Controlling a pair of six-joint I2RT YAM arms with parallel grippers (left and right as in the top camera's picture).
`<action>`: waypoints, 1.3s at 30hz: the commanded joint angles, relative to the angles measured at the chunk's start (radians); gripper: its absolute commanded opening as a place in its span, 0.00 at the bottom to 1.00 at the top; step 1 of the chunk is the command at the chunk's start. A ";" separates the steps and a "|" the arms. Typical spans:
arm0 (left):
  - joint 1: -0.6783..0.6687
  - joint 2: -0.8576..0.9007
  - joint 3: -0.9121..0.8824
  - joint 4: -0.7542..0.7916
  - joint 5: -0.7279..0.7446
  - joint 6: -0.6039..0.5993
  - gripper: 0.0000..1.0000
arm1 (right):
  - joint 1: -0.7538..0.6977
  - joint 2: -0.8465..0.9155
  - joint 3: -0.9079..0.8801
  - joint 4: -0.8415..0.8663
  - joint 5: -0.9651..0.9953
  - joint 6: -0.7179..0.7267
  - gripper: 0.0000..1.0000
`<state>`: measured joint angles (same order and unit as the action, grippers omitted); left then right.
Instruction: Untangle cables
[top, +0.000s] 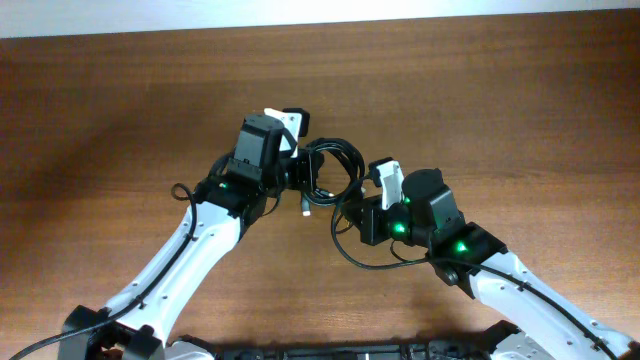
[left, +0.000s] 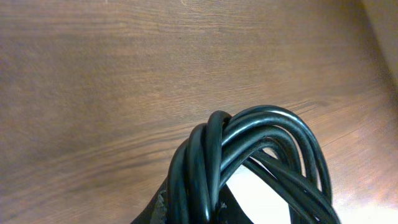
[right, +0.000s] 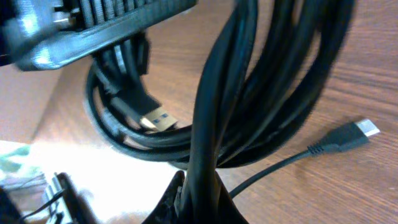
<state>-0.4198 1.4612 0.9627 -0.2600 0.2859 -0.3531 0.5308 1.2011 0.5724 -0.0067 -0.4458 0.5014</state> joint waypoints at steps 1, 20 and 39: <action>-0.002 -0.026 0.016 0.011 -0.163 0.185 0.00 | 0.005 -0.055 0.023 0.003 -0.175 0.000 0.04; -0.148 -0.026 0.015 0.014 0.095 0.217 0.00 | 0.005 -0.072 0.023 0.117 0.239 0.269 0.04; -0.147 -0.026 0.015 0.135 0.903 0.222 0.00 | -0.102 0.060 0.023 0.225 0.284 0.388 0.04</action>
<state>-0.4938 1.4624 0.9646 -0.0887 0.6880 -0.0959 0.5140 1.2205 0.5716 0.1795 -0.2768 0.8349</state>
